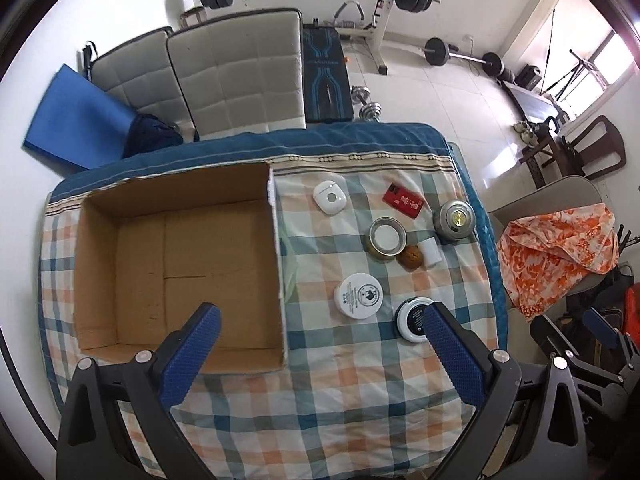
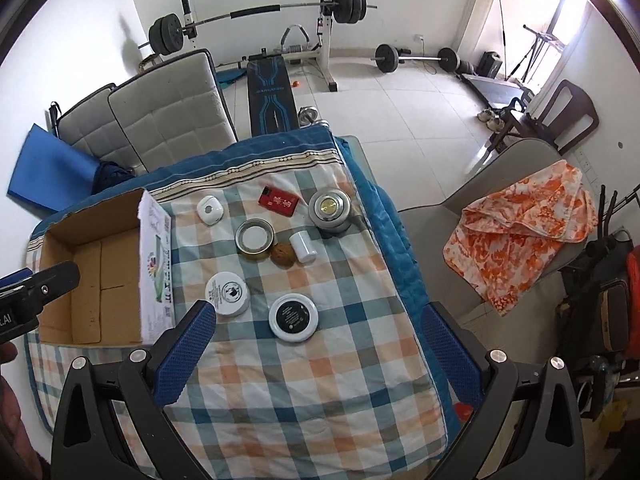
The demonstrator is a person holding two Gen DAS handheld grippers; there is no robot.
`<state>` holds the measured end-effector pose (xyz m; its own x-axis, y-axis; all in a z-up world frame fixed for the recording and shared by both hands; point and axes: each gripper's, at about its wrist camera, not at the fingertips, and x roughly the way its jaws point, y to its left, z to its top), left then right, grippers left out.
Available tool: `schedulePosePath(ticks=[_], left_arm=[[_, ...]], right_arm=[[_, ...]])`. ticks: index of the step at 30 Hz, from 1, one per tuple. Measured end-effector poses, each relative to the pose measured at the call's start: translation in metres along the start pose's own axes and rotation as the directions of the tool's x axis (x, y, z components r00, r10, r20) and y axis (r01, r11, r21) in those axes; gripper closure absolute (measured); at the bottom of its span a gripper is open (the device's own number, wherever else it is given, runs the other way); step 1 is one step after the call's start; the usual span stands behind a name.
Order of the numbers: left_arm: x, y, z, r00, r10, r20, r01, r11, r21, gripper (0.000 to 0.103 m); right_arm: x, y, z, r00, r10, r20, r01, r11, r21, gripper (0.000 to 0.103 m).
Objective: Organize rigid objects
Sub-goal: 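Grasp the silver gold-topped tin with the right tool while the left tool reaches the gold-rimmed jar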
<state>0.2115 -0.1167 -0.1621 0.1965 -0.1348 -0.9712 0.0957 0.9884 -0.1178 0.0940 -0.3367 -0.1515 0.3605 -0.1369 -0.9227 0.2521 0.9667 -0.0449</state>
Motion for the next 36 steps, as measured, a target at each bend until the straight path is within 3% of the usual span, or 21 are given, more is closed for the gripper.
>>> schedulePosePath(ticks=[3,8,12,15,19,21,24,28,36], left_arm=[[0.049,-0.010,0.033,0.997,-0.004,-0.072,0.004,1.000,-0.009,0.000],[0.125,-0.015,0.076,0.985,0.014,-0.172,-0.023,0.998,-0.052,0.000],[0.175,-0.029,0.096,0.974,0.018,-0.228,-0.031,0.998,-0.050,0.000],[0.198,-0.027,0.103,0.966,0.041,-0.254,-0.056,0.997,-0.051,0.000],[0.208,-0.023,0.104,0.962,0.010,-0.273,-0.037,0.995,-0.094,0.000],[0.211,-0.022,0.105,0.961,0.008,-0.277,-0.036,0.995,-0.098,0.000],[0.214,-0.029,0.103,0.956,0.004,-0.293,-0.027,0.997,-0.076,0.000],[0.220,-0.042,0.104,0.948,-0.032,-0.315,0.016,0.998,-0.053,0.000],[0.258,-0.067,0.090,0.904,-0.050,-0.425,0.047,0.999,-0.018,0.000]], right_arm=[[0.057,-0.019,0.033,0.997,0.059,-0.046,-0.055,0.996,0.073,0.000],[0.154,-0.034,0.081,0.990,0.059,-0.126,-0.044,0.992,0.119,0.000],[0.227,-0.031,0.103,0.973,0.068,-0.219,-0.039,0.990,0.135,0.006],[0.266,-0.023,0.109,0.960,0.076,-0.270,-0.043,0.991,0.126,0.010],[0.303,-0.013,0.111,0.945,0.059,-0.322,-0.026,0.994,0.106,0.016],[0.316,-0.013,0.112,0.943,0.018,-0.332,0.012,0.996,0.087,0.026],[0.320,-0.024,0.113,0.940,0.061,-0.336,-0.018,0.992,0.127,0.027],[0.313,-0.035,0.105,0.911,0.081,-0.404,-0.043,0.994,0.103,0.028],[0.307,-0.054,0.082,0.871,0.116,-0.477,-0.071,0.991,0.111,0.028]])
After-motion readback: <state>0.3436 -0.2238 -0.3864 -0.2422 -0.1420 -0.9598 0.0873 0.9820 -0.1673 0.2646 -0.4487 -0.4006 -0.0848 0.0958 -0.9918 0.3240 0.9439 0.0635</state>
